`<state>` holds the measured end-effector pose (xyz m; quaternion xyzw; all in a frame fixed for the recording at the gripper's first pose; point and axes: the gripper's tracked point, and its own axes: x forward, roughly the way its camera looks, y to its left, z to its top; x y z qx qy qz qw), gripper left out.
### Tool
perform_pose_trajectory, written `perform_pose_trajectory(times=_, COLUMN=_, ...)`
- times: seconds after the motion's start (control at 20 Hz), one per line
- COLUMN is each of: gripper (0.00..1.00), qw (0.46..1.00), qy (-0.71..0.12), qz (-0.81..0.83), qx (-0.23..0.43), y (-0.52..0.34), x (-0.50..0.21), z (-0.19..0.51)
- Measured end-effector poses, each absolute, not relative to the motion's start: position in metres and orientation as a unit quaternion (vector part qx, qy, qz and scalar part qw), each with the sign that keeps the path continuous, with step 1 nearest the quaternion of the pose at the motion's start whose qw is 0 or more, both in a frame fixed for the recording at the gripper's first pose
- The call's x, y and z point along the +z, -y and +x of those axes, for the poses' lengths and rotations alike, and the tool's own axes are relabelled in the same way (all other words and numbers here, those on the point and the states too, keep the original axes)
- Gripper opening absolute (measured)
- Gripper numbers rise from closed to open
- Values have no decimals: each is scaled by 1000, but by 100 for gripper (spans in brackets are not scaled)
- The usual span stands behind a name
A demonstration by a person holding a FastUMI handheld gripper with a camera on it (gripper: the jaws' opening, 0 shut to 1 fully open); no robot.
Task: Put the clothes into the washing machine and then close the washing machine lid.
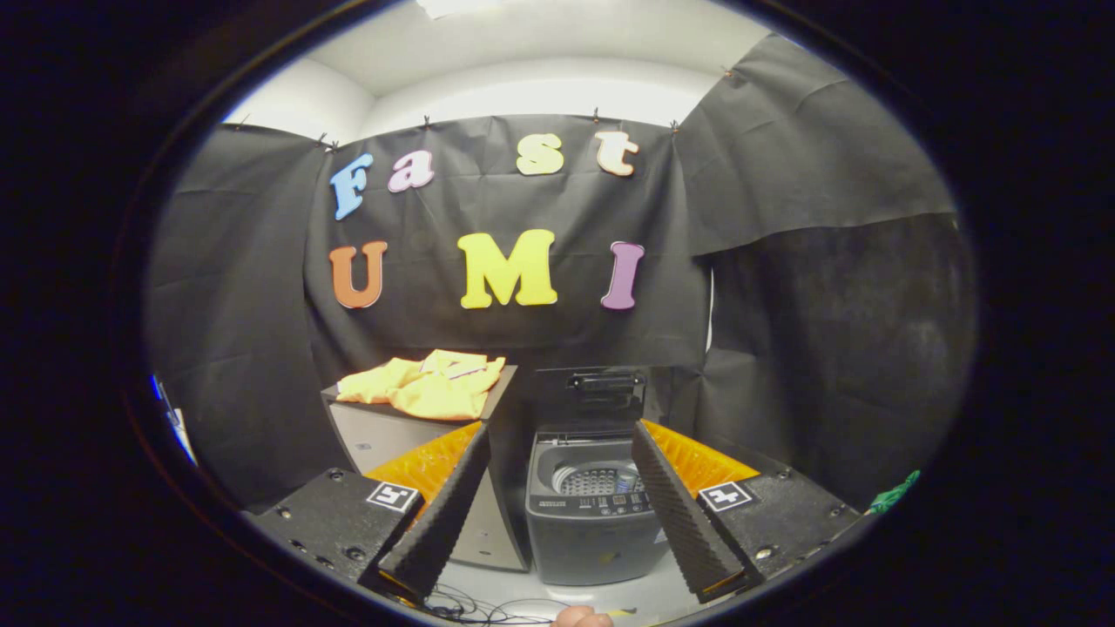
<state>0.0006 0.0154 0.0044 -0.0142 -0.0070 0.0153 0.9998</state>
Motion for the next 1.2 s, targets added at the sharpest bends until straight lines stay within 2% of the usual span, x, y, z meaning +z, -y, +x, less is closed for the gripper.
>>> perform_pose_trajectory(times=0.95, gripper=100, qw=1000, qy=-3, qz=-15, qx=26, y=-34, x=3, z=11)
perform_pose_trajectory(times=1.2, gripper=100, qw=999, qy=10, qz=-27, qx=40, y=-51, x=28, z=26)
